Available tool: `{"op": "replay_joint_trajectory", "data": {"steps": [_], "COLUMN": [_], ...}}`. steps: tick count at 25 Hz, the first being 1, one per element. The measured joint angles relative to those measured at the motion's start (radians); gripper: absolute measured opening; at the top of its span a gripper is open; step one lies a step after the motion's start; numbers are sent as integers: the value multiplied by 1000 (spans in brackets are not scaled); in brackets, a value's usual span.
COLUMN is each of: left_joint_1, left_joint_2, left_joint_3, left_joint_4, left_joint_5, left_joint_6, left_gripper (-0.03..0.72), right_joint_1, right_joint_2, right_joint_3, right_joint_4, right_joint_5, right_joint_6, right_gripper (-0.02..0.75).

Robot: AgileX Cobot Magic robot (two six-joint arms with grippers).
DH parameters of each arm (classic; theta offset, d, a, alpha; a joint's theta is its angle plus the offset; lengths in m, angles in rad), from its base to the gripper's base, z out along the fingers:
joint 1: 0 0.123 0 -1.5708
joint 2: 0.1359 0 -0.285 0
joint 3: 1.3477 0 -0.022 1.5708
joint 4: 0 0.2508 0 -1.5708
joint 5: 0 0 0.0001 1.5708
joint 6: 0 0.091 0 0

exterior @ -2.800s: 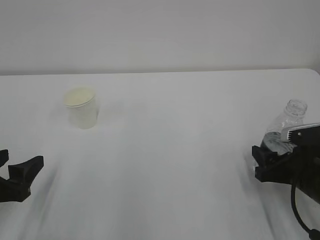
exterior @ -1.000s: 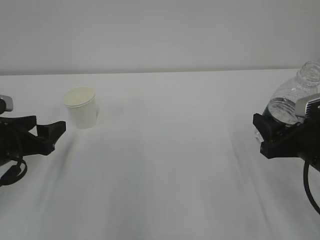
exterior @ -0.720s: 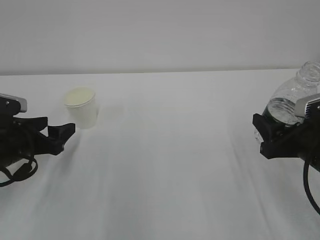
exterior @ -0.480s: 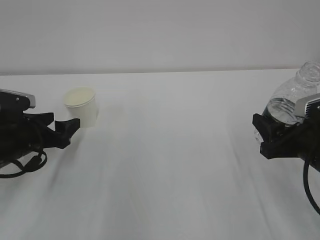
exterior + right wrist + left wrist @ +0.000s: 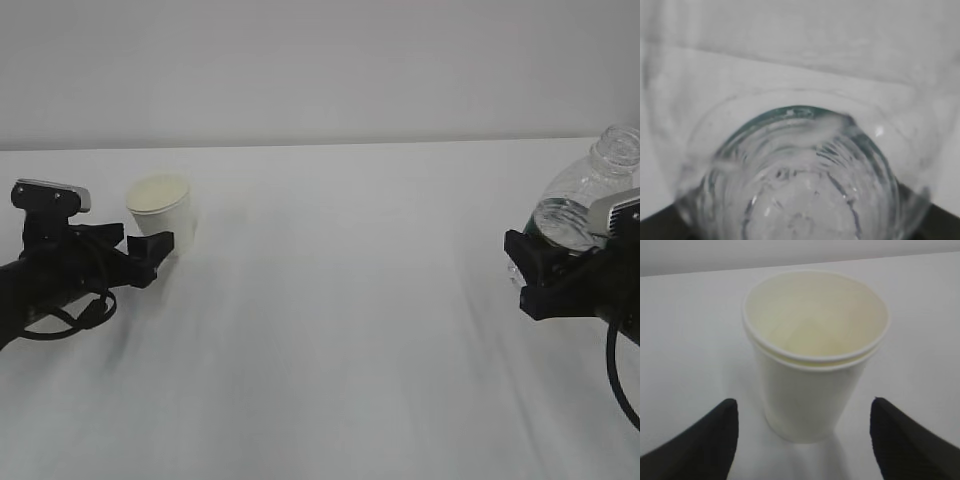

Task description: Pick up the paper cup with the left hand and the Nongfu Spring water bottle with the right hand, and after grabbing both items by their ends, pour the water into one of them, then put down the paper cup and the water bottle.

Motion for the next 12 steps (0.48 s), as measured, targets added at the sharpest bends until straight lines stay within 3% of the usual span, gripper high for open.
{"op": "replay_joint_trajectory", "data": {"steps": [12], "left_joint_1": [0], "left_joint_2": [33], "left_joint_3": [-79], "left_joint_4": [6], "left_joint_5": [5], "left_joint_6": [-6], "left_gripper": [587], "right_joint_1": [0], "right_joint_2": [0], "right_joint_3": [0], "right_joint_4": [0], "right_joint_5": [4], "right_joint_6": [0], "right_gripper": [486]}}
